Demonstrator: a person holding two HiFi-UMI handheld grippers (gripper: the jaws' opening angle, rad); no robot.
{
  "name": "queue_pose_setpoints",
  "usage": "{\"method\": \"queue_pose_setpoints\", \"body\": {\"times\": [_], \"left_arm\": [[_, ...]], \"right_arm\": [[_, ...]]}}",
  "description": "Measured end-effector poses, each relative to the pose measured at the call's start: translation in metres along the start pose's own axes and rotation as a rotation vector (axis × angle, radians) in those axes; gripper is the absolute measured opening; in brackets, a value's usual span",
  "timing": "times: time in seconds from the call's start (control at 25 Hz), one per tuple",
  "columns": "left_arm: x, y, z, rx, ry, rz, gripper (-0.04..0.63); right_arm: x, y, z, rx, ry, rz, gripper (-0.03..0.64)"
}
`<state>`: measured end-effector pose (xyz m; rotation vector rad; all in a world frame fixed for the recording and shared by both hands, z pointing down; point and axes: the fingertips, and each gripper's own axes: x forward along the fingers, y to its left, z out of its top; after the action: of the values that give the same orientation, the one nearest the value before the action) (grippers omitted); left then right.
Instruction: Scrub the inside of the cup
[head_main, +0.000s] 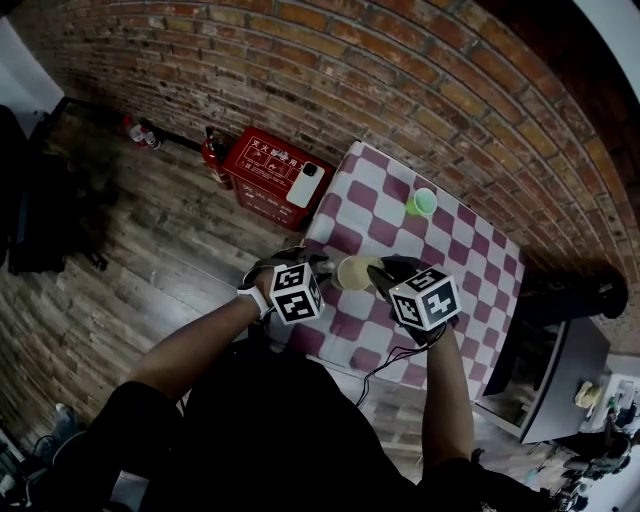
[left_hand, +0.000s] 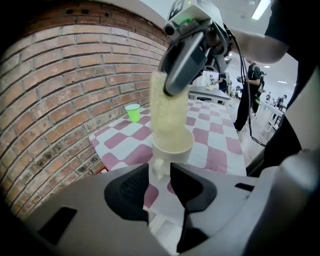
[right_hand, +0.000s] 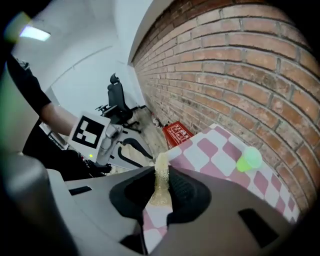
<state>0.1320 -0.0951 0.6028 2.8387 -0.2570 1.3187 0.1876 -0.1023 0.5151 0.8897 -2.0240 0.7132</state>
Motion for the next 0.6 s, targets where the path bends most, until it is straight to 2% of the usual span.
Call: {"method": "queue_pose_setpoints", "body": {"times": [0.08, 0.16, 0.28, 0.48, 0.6], "left_arm": [[0.000, 0.000, 0.001, 0.001, 0.000, 0.001, 0.144], [-0.002, 0.001, 0.000, 0.003, 0.001, 0.005, 0.144], [-0.003, 0.000, -0.004, -0.004, 0.008, 0.007, 0.144], [-0.009, 0.001, -0.004, -0.013, -0.006, 0.016, 0.144], [-0.027, 0.010, 0.002, -0.038, -0.073, 0.059, 0.143]], "right_arm": [[0.023, 0.000, -0.017, 0.037, 0.053, -0.022, 0.077], [0.041, -0.005, -0.032, 0.076, 0.100, -0.080, 0.077], [0.064, -0.006, -0.044, 0.111, 0.134, -0.141, 0.077], [0.075, 0.007, -0.040, 0.151, 0.100, -0.094, 0.077], [0.055, 0.005, -0.034, 0.270, -0.005, -0.047, 0.077]]}}
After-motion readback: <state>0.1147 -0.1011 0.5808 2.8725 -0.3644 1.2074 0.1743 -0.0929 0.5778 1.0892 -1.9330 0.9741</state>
